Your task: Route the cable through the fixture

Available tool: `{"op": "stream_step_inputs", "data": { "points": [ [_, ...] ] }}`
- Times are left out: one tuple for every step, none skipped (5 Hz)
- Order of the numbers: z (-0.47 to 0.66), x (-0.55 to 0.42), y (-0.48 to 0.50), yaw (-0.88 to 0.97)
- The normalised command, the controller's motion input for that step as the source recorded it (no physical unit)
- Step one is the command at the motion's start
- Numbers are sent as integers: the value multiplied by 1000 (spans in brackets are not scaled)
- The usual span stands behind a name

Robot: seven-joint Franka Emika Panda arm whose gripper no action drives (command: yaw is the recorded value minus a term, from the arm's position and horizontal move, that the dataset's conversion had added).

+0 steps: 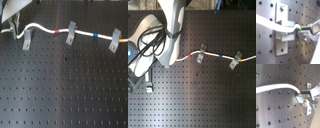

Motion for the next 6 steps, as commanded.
{"op": "stream_step_inputs", "data": {
  "points": [
    [-1,58,-60,0],
    [178,-39,56,97],
    [320,-20,-20,197],
    [13,-176,-143,440],
    [2,-124,-112,711],
    [-19,-23,-12,826]
  ]
}}
